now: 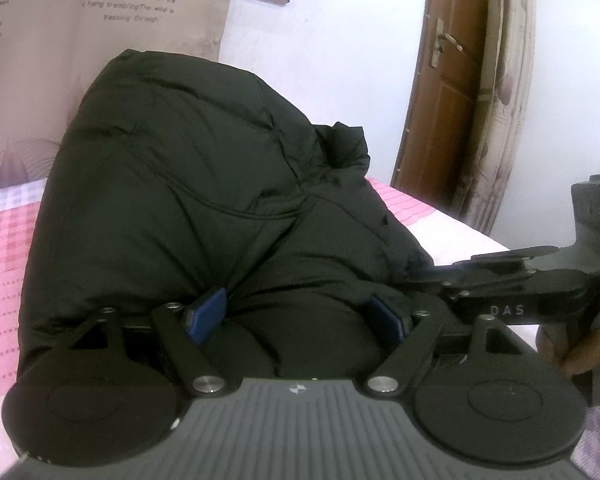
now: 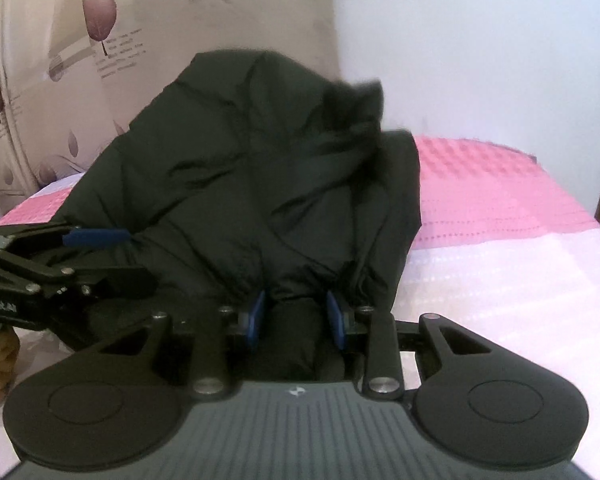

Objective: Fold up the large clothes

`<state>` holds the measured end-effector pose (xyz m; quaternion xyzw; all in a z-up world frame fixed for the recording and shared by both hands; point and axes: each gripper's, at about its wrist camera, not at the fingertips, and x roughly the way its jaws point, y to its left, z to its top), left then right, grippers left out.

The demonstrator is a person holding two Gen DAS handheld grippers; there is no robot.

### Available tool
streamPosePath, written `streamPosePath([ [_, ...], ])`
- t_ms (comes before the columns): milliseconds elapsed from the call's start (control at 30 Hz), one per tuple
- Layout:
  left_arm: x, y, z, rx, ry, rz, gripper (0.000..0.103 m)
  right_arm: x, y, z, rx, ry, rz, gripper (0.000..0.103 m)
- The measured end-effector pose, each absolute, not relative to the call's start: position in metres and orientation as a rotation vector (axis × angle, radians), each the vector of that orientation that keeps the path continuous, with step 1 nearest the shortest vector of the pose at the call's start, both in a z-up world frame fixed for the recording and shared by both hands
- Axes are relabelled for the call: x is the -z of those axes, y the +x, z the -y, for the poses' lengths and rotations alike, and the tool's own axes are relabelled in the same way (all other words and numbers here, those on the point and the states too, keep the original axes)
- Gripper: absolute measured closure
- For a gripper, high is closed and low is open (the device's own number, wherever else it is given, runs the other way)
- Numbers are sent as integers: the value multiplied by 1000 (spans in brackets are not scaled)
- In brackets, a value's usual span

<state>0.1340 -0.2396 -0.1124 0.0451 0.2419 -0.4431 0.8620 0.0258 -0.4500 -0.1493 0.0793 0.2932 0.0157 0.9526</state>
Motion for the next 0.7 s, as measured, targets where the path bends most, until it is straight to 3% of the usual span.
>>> streamPosePath([
  [100,111,130,238,930,105,-486,25,147,22,460,-56,231,-595,69],
  [167,108,124,237,939,136,-453,17,146,20,472,-78,297,-584,64],
  [233,104,117,237,929,167,-435,10,139,17,479,-97,329,-573,45],
  [300,98,111,236,922,177,-417,4,132,11,484,-98,353,-529,8],
  [333,95,110,234,920,172,-413,3,129,7,488,-92,368,-500,4],
  [700,57,121,190,864,67,-409,0,153,14,539,-143,673,-572,3],
])
